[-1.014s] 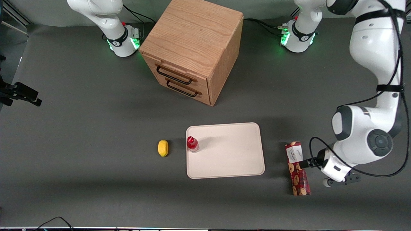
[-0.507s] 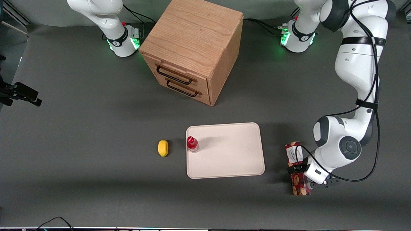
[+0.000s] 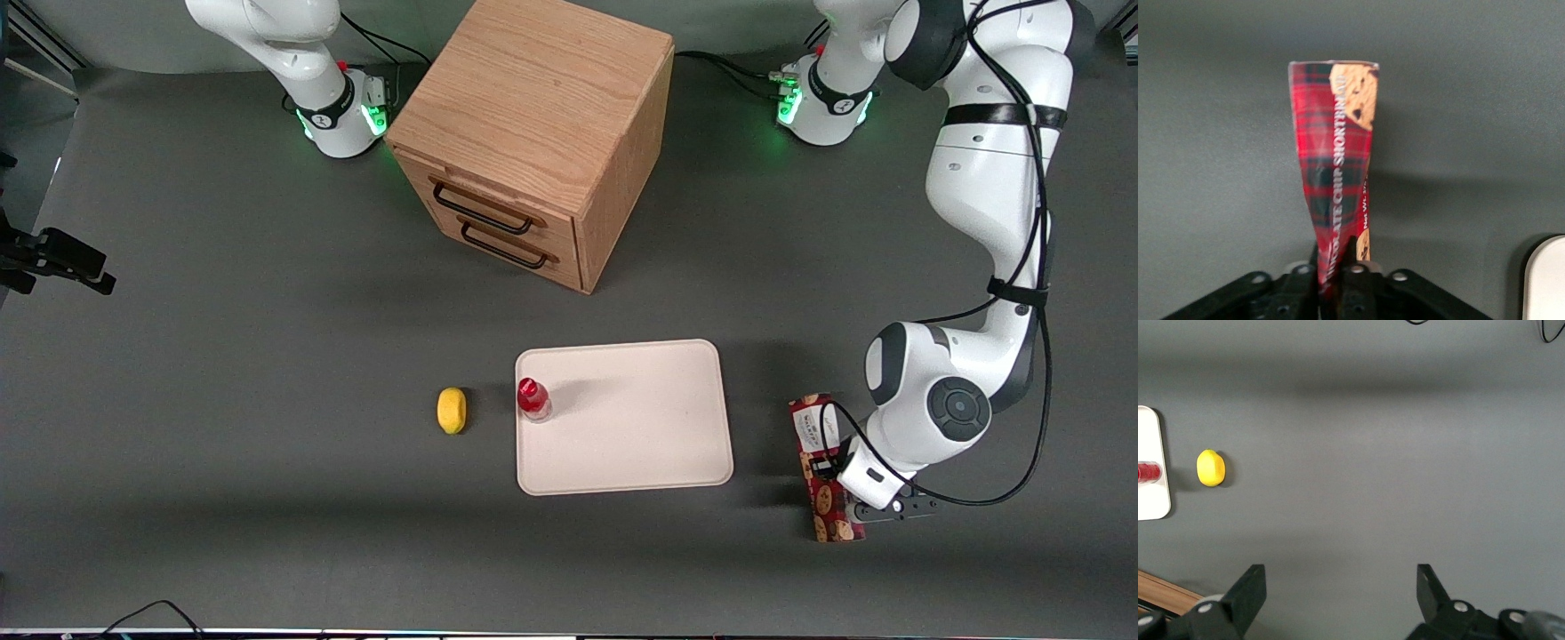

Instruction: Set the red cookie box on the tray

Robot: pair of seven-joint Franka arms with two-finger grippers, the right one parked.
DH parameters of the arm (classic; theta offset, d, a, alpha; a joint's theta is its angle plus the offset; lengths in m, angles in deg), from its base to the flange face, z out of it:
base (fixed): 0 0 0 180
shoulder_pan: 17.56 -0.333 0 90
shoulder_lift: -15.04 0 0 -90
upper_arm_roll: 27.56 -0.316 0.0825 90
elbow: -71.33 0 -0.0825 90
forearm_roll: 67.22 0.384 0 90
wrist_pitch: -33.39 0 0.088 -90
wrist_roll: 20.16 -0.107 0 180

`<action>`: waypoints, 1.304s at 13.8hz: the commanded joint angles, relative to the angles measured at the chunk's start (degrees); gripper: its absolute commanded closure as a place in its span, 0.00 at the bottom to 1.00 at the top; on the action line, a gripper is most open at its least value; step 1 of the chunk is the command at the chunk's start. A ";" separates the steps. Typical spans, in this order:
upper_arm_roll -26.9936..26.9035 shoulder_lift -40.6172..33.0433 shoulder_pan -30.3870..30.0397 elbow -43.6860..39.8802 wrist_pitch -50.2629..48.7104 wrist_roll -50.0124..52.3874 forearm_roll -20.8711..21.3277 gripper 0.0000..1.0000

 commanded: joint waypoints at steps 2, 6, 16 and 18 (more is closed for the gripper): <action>-0.53 -3.82 0.30 -5.03 -12.36 -1.53 0.87 1.00; 3.68 -7.42 0.65 -14.36 -30.83 -1.01 0.17 1.00; 15.55 -9.63 4.60 -1.92 -18.16 16.03 8.41 1.00; 15.56 -9.54 4.95 4.67 -11.13 19.46 11.40 1.00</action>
